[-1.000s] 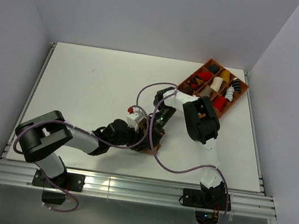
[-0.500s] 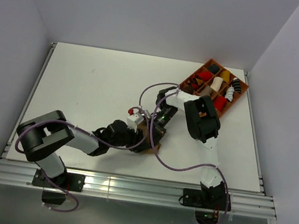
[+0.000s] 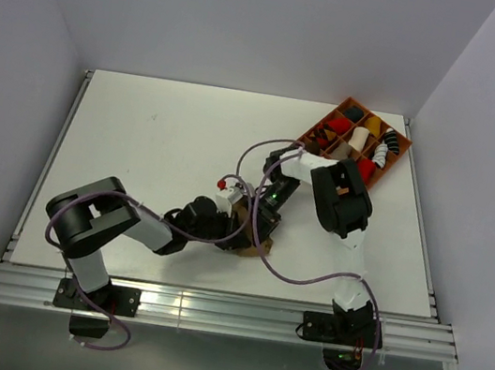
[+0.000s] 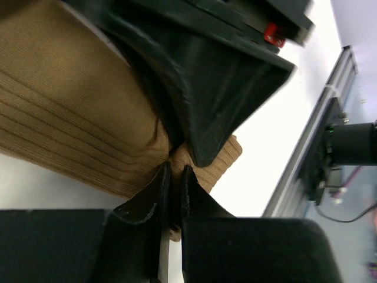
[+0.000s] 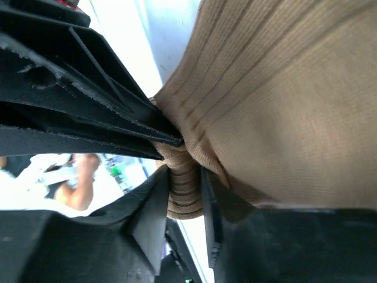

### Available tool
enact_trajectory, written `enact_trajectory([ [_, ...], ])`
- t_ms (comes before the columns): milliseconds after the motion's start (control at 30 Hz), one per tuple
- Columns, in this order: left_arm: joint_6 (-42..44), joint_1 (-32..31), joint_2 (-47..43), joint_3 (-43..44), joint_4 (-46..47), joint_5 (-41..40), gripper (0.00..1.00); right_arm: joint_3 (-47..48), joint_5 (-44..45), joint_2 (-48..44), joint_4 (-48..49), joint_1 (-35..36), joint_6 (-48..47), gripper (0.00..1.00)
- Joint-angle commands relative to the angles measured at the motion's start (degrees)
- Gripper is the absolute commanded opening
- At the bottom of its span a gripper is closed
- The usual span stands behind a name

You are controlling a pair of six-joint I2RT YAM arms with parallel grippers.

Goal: Roll the socks
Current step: Roll the sock at the center of the board.

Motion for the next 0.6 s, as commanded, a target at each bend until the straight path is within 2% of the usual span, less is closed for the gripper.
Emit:
enact_trajectory([
  [0, -3.78, 0.04, 3.73, 0.79, -6.89, 3.18, 0.00, -2.92, 3.83, -6.38, 10.43, -0.25, 2.37, 0.37],
  [133, -9.75, 1.53, 4.61, 1.93, -11.97, 6.25, 0.00, -7.13, 7.88, -12.00, 17.81, -0.52, 6.50, 0.41],
  [367, -13.89, 4.52, 6.11, 2.55, -16.55, 11.34, 0.00, -10.83, 10.08, -20.27, 27.92, -2.62, 12.31, 0.43],
  [567, -17.15, 7.95, 6.19, 4.39, -21.65, 15.66, 0.00, -14.78, 10.61, -26.07, 32.06, -6.49, 13.11, 0.43],
])
